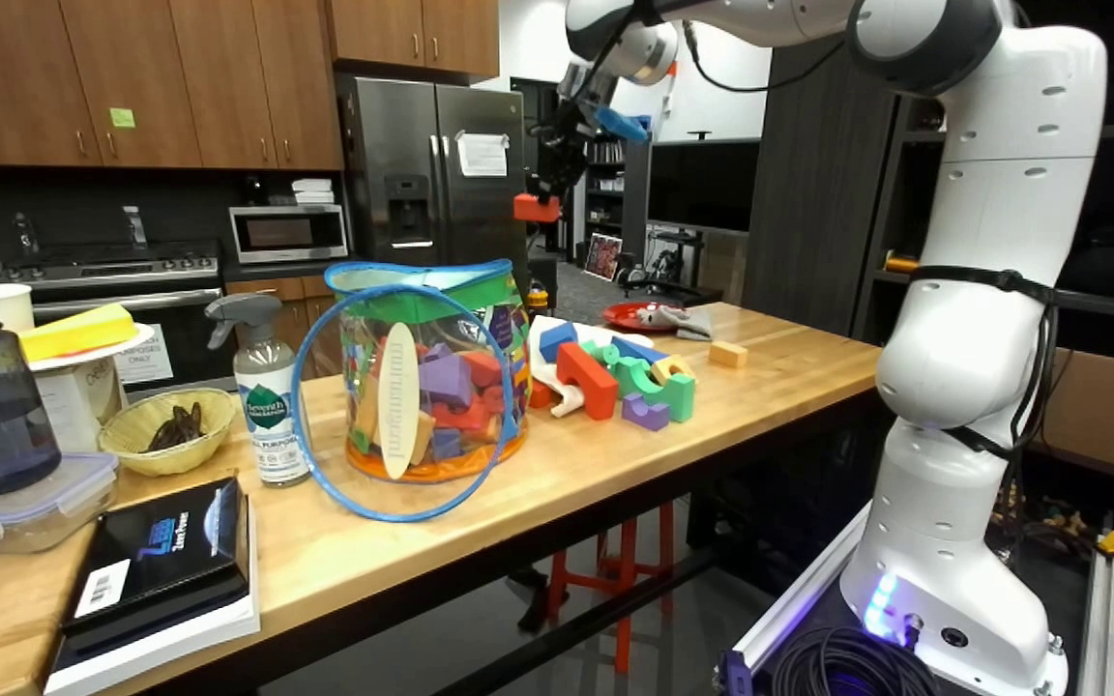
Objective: Remove an orange block from the plastic bag and put it on the pile of blocks on the table
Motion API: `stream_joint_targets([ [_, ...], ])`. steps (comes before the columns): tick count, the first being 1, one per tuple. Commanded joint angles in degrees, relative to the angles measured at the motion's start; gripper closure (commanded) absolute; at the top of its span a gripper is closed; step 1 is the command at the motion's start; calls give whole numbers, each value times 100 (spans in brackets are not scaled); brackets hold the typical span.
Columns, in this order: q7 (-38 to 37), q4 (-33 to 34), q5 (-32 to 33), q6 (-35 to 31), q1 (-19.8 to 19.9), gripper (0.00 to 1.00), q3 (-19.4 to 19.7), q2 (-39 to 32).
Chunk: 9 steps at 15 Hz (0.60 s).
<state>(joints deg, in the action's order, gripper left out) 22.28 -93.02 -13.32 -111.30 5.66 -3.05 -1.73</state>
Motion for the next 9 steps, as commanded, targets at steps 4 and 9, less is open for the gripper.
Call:
stream_joint_targets([
  [4, -506, -1866, -96, -238, -60, 83, 526, 1108],
  [9, -833, -2866, -56, -343, -92, 83, 687, 1516],
])
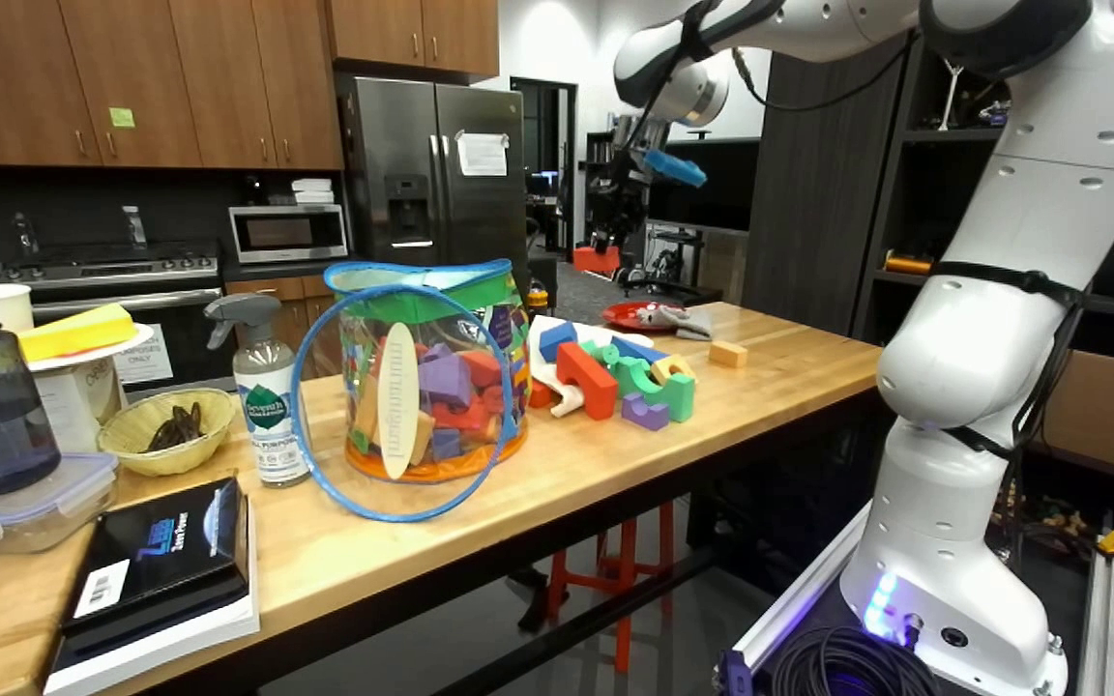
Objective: Remove an orange block from the plastic bag and put it on the pile of blocks on the table
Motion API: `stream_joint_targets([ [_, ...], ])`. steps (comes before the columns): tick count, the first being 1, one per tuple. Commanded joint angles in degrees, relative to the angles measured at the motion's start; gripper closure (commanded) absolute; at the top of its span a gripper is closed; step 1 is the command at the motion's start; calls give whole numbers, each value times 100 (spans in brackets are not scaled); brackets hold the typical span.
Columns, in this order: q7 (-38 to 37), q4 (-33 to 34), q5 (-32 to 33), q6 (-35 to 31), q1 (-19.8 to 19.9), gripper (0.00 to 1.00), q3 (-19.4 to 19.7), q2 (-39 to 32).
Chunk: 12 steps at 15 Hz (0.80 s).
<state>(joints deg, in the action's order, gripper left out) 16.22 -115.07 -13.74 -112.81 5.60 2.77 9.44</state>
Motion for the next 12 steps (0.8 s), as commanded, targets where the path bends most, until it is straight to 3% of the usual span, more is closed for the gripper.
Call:
stream_joint_targets([
  [1, -282, -821, -1, -247, -95, 83, 107, 420],
  [6, -558, -1562, -53, -983, -218, 83, 34, 380],
  [12, -714, -1943, -53, -2049, -447, 83, -29, 270],
])
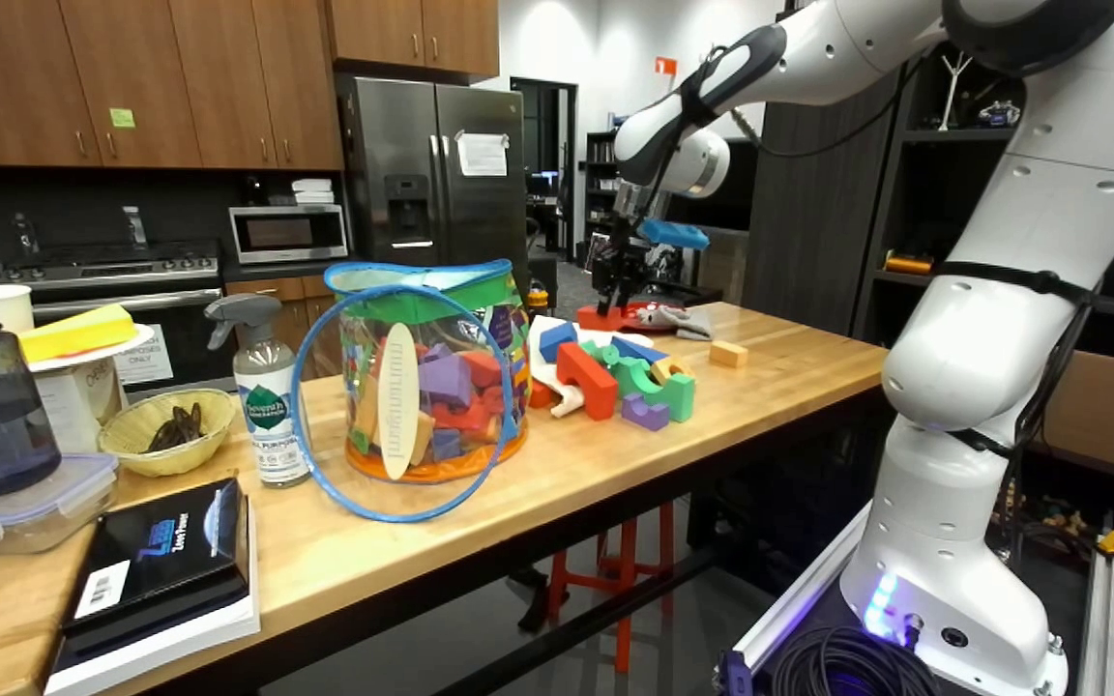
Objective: Remove an orange block from the plastic bag and put it on the pile of blocks on the table
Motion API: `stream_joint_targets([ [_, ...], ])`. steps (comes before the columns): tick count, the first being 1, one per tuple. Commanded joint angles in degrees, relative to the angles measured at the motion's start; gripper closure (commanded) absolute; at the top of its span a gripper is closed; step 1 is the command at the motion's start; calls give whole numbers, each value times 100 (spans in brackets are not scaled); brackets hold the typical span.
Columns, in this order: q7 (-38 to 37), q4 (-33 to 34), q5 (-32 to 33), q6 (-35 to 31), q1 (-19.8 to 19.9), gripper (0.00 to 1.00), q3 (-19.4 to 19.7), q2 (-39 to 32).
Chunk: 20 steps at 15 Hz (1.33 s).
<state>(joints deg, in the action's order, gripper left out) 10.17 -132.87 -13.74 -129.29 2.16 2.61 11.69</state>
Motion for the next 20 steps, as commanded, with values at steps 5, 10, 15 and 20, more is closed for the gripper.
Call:
stream_joint_targets([
  [5, -134, -222, -87, -750, -262, 83, -36, -132],
  [10, -97, -207, 7, -743, -294, 47, -35, -221],
  [15, -96, -207, 7, -765, -296, 33, -38, -247],
  [20, -96, -207, 7, -767, -296, 33, -38, -247],
])
